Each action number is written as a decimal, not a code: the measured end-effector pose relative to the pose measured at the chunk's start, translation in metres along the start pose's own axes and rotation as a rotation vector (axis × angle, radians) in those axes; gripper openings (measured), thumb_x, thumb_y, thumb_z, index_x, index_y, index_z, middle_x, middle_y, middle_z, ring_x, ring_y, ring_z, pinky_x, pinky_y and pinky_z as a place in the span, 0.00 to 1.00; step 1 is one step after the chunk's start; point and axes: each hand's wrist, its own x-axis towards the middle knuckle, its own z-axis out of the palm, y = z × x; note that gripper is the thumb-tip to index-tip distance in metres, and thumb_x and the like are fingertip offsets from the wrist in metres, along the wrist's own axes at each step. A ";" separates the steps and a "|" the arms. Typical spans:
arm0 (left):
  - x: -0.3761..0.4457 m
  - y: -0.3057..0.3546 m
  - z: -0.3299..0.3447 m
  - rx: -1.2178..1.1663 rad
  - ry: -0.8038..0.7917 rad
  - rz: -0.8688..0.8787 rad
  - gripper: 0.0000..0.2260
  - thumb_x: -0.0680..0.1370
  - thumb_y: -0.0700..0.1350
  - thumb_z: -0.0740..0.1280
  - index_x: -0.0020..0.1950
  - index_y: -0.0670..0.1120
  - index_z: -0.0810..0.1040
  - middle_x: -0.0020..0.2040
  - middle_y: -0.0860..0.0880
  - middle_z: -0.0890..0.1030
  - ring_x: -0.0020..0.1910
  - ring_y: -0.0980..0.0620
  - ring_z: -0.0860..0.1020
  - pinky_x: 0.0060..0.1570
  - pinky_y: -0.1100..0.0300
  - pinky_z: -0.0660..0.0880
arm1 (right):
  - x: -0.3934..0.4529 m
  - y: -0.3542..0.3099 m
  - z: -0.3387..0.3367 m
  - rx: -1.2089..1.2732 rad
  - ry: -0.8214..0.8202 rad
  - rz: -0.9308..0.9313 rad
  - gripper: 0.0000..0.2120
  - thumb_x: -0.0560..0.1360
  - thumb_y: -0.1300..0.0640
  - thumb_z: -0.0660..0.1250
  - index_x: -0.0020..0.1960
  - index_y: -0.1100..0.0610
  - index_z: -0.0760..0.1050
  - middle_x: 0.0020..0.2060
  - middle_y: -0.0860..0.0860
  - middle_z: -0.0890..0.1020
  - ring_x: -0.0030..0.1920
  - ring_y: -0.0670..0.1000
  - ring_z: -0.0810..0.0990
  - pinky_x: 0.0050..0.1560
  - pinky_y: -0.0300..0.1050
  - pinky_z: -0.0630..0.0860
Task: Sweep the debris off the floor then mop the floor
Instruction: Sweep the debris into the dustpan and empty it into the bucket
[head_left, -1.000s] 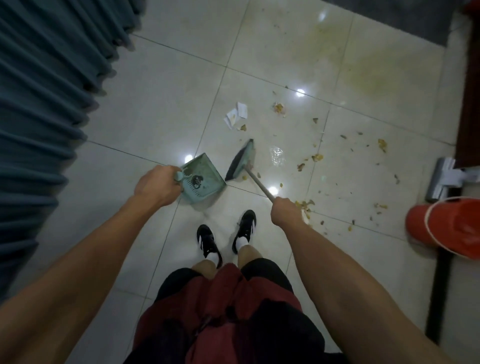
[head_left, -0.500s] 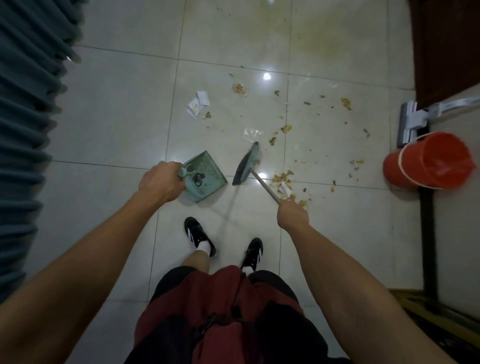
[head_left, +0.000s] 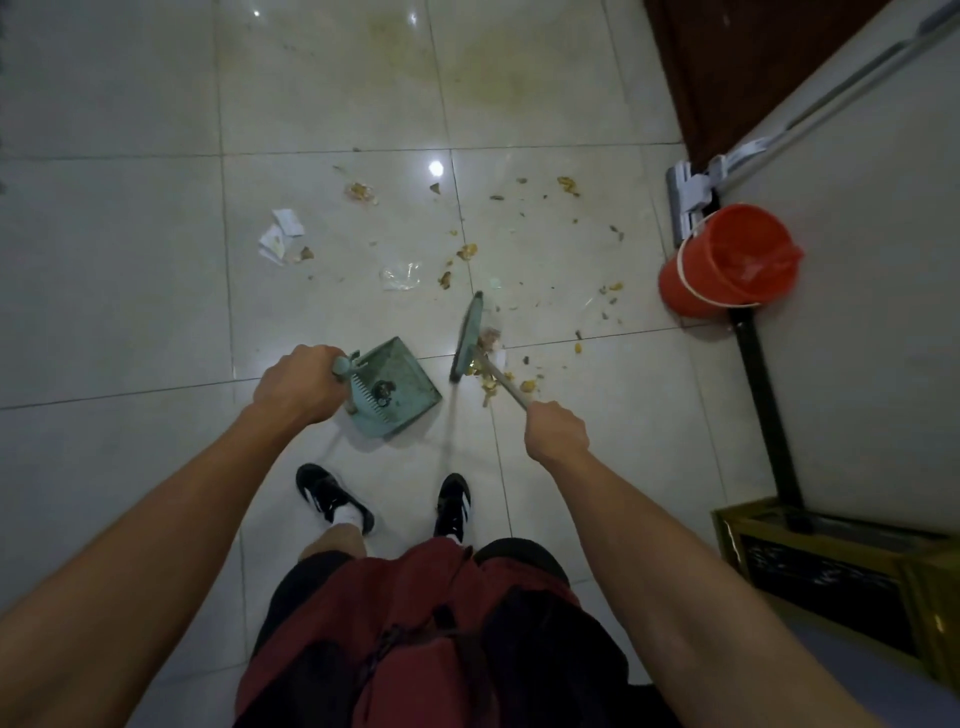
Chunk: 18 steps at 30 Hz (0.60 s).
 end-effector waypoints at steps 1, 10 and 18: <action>0.000 0.001 0.000 -0.003 0.000 0.005 0.04 0.76 0.44 0.66 0.45 0.53 0.78 0.45 0.45 0.81 0.43 0.41 0.79 0.44 0.51 0.79 | -0.001 -0.001 -0.001 0.007 0.002 0.009 0.15 0.80 0.62 0.59 0.66 0.57 0.74 0.56 0.54 0.80 0.53 0.54 0.81 0.42 0.46 0.72; 0.008 -0.043 -0.026 -0.043 0.015 0.010 0.03 0.76 0.45 0.67 0.45 0.52 0.79 0.44 0.47 0.81 0.42 0.42 0.80 0.44 0.52 0.79 | -0.008 -0.054 -0.021 0.113 0.023 0.030 0.14 0.79 0.63 0.60 0.64 0.58 0.74 0.55 0.55 0.80 0.52 0.55 0.81 0.42 0.46 0.73; 0.014 -0.153 -0.089 -0.153 0.067 -0.089 0.04 0.76 0.45 0.67 0.42 0.52 0.77 0.42 0.48 0.82 0.40 0.45 0.80 0.47 0.49 0.82 | -0.004 -0.166 -0.065 0.126 0.107 -0.044 0.14 0.80 0.64 0.58 0.63 0.59 0.75 0.57 0.56 0.80 0.55 0.55 0.80 0.48 0.45 0.74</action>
